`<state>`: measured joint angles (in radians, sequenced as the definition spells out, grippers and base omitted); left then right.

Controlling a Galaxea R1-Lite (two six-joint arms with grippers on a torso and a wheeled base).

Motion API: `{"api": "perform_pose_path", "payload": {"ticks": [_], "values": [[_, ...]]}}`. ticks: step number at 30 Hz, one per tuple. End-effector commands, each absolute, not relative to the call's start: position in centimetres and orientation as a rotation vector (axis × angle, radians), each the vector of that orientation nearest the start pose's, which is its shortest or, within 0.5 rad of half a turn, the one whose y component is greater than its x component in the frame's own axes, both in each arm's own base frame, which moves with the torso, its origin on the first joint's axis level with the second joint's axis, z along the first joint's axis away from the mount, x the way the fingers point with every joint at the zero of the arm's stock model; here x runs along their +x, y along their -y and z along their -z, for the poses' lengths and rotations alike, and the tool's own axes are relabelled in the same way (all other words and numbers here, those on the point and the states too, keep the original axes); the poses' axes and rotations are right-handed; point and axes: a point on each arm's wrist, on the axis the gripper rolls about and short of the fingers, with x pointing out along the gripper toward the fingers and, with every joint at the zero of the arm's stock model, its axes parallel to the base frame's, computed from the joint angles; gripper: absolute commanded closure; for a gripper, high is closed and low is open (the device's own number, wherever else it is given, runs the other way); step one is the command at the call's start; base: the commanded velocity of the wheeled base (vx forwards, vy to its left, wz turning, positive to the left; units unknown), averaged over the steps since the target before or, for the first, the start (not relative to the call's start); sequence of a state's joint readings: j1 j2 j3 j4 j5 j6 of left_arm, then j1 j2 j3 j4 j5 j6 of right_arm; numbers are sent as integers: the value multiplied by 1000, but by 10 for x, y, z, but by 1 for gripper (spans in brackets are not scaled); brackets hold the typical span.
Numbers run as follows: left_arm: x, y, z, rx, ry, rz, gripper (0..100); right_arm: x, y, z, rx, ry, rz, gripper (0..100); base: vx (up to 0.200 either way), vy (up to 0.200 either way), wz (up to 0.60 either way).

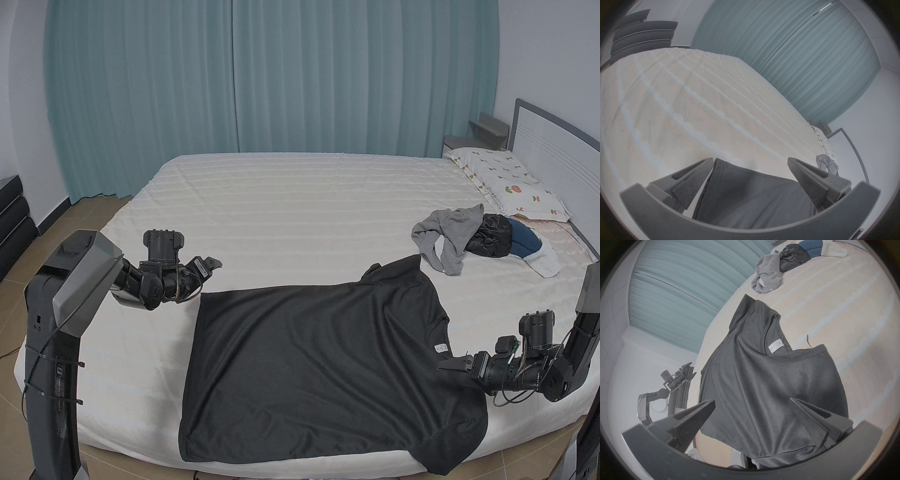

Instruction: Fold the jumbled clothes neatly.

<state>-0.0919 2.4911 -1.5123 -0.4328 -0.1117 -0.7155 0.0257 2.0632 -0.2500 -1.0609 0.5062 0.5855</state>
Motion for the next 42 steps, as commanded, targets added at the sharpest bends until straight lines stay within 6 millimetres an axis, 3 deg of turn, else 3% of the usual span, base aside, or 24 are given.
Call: {"api": "perform_pose_path", "payload": {"ticks": [1,22,23,42], "values": [[495,49,7,-694,-629,-18,0,249,-18,-6,723,-877,-279,0,0,0,0],[500,49,22,-683,-641,-34,0,250,-18,-5,720,-872,-283,0,0,0,0],[500,48,22,-684,-640,-35,100,250,-18,-5,721,-871,-282,0,0,0,0],[516,34,3,-687,-520,-94,100,255,-8,-11,720,-787,-251,0,0,0,0]]}}
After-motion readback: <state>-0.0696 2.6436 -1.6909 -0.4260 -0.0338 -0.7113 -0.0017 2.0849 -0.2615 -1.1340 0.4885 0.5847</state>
